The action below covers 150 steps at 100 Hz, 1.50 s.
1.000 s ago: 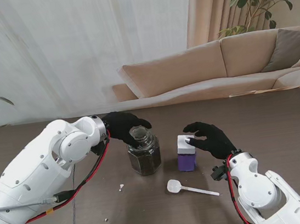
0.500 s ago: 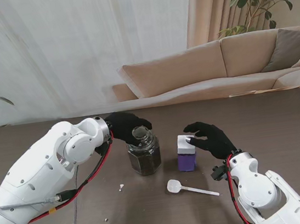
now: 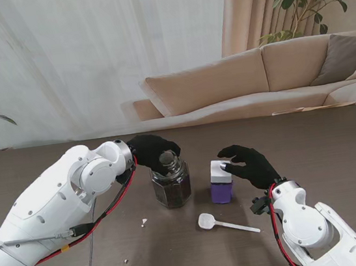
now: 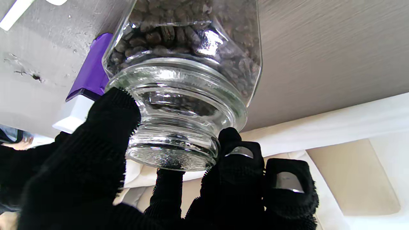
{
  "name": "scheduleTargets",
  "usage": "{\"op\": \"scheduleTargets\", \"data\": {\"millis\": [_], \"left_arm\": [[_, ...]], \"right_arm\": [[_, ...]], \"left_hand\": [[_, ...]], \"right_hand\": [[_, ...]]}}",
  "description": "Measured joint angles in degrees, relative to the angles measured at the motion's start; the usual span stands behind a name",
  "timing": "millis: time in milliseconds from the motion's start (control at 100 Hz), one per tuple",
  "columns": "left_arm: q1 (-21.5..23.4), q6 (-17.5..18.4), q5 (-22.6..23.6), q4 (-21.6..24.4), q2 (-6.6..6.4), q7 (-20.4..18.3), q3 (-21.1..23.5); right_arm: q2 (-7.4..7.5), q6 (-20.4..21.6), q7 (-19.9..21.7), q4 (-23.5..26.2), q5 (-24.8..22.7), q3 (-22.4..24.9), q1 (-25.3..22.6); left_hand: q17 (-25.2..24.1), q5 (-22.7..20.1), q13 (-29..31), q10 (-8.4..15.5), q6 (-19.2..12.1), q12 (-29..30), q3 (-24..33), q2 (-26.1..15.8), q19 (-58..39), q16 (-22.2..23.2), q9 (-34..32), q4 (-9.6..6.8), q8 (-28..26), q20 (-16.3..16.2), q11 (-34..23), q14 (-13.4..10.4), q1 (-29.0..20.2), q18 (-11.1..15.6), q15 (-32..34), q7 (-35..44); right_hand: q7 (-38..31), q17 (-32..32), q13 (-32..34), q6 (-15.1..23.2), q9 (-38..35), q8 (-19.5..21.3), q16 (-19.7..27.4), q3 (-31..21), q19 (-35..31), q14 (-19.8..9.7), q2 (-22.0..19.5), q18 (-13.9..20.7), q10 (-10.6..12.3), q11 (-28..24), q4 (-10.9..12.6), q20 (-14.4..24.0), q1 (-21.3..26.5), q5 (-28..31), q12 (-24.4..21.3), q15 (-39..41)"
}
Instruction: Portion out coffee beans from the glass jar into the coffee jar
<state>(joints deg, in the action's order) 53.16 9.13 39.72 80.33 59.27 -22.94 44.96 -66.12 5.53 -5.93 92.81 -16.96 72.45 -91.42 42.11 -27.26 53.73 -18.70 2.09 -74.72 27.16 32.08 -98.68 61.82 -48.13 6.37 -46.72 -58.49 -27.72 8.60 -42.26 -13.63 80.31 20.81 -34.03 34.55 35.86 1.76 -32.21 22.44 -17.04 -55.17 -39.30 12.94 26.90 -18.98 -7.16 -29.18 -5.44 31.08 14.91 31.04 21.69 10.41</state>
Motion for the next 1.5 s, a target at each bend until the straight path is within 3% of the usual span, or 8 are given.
{"op": "scheduleTargets", "data": {"millis": [290, 520, 550, 690, 1150, 1290, 1320, 1500], "left_arm": [[0.75, -1.23, -1.66, -1.41, 0.65, 3.53, -0.18], [1.64, -1.46, -2.03, -2.21, 1.28, 6.14, 0.21], [1.79, -1.34, -2.02, -2.4, 1.38, 6.73, 0.33], [2.78, -0.23, -2.01, -3.45, 1.92, 9.9, 1.16], [2.71, -2.04, -5.46, -3.6, 2.46, 9.3, 1.53], [2.86, -2.05, -4.81, -3.03, 2.48, 8.64, 2.08], [3.09, -2.13, -4.53, -2.53, 2.44, 8.33, 2.43], [4.03, -2.98, -3.82, 0.03, 2.23, 7.35, 3.69]], "right_arm": [[0.0, -0.01, 0.02, -0.07, 0.0, -0.11, 0.06], [0.0, -0.01, 0.02, -0.09, 0.02, -0.17, 0.09], [0.0, 0.0, 0.04, -0.1, 0.02, -0.17, 0.1], [0.0, 0.0, 0.05, -0.12, 0.04, -0.21, 0.11], [0.0, -0.06, 0.15, -0.16, 0.23, -0.25, 0.15], [0.0, -0.07, 0.16, -0.17, 0.28, -0.25, 0.16], [0.0, -0.08, 0.16, -0.19, 0.29, -0.25, 0.17], [0.0, -0.17, 0.16, -0.21, 0.43, -0.25, 0.2]], "left_hand": [[4.04, 0.01, 4.77, -0.05, 2.64, -4.68, -8.12, -1.45, -1.62, -1.84, -5.23, 1.19, -2.27, 3.45, -3.24, 0.51, -1.67, -1.15, 2.34, 5.39], [7.78, -0.68, 10.39, -0.73, 4.79, -3.13, -8.8, -1.35, -3.46, -3.49, -10.36, 3.05, -2.32, 7.88, -4.61, 2.26, -0.92, -2.81, 2.48, 9.83], [8.36, -1.13, 10.66, -0.89, 5.21, -2.34, -8.81, -1.2, -3.69, -3.79, -11.27, 4.04, -2.12, 8.67, -4.61, 2.38, -0.81, -3.1, 2.48, 10.02], [10.56, -3.84, 13.3, -0.89, 5.8, -0.7, -8.9, 0.79, -4.32, -4.22, -14.5, 4.11, -0.15, 11.74, -4.32, 3.09, -0.41, -3.77, 2.44, 10.22], [13.1, -6.84, 14.64, -0.81, 6.07, 0.94, -8.84, 5.69, -4.85, -4.23, -17.08, 4.79, 3.41, 14.35, -3.18, 3.4, -1.53, -3.9, 2.38, 11.56], [13.15, -6.89, 14.65, -0.75, 6.07, 4.55, -8.83, 6.2, -4.88, -4.23, -17.37, 4.88, 3.93, 14.99, -0.67, 3.4, -1.88, -3.91, 2.38, 11.99], [13.15, -6.89, 14.65, -0.75, 6.07, 5.25, -8.83, 6.21, -4.88, -4.23, -17.4, 6.05, 3.98, 14.99, -0.3, 3.4, -2.06, -3.91, 2.38, 11.99], [13.19, -6.89, 14.65, -0.75, 6.11, 6.48, -8.83, 6.23, -4.91, -4.23, -17.5, 6.05, 4.37, 15.2, 0.29, 3.4, -2.08, -3.91, 2.38, 11.99]], "right_hand": [[0.0, 0.0, 0.0, -0.02, 0.0, 0.0, 0.0, 0.0, 0.0, 0.0, 0.0, 0.0, -0.01, 0.0, 0.0, 0.0, 0.0, 0.0, 0.0, 0.0], [0.0, 0.0, 0.0, -0.02, 0.0, 0.0, 0.0, 0.0, 0.0, 0.0, 0.0, 0.0, -0.01, 0.0, 0.0, 0.0, 0.0, 0.0, 0.0, 0.0], [0.0, 0.0, 0.0, -0.02, 0.0, 0.0, 0.0, 0.0, 0.0, 0.0, 0.0, 0.0, -0.01, 0.0, 0.0, 0.0, 0.0, 0.0, 0.0, 0.0], [0.0, 0.0, 0.0, -0.02, 0.0, 0.0, 0.0, 0.0, 0.0, 0.01, 0.0, 0.0, -0.02, 0.0, 0.0, 0.0, 0.0, 0.0, 0.0, 0.0], [0.0, 0.0, 0.0, -0.12, 0.0, 0.0, 0.0, 0.0, 0.0, 0.01, 0.0, 0.0, -0.03, 0.0, 0.0, 0.01, 0.0, 0.0, 0.0, 0.0], [0.0, 0.0, 0.0, -0.13, 0.0, 0.0, 0.0, 0.0, 0.0, 0.01, 0.0, 0.0, -0.03, 0.0, 0.0, 0.01, 0.0, 0.0, 0.0, 0.0], [0.0, 0.0, 0.0, -0.13, 0.0, 0.0, 0.0, 0.0, 0.0, 0.01, 0.0, 0.0, -0.03, 0.0, 0.0, 0.01, 0.0, 0.0, 0.0, 0.0], [0.0, 0.0, 0.0, -0.15, 0.0, 0.0, 0.0, 0.0, 0.0, 0.01, 0.0, 0.0, -0.04, 0.0, 0.0, 0.02, 0.0, 0.0, 0.0, 0.0]]}}
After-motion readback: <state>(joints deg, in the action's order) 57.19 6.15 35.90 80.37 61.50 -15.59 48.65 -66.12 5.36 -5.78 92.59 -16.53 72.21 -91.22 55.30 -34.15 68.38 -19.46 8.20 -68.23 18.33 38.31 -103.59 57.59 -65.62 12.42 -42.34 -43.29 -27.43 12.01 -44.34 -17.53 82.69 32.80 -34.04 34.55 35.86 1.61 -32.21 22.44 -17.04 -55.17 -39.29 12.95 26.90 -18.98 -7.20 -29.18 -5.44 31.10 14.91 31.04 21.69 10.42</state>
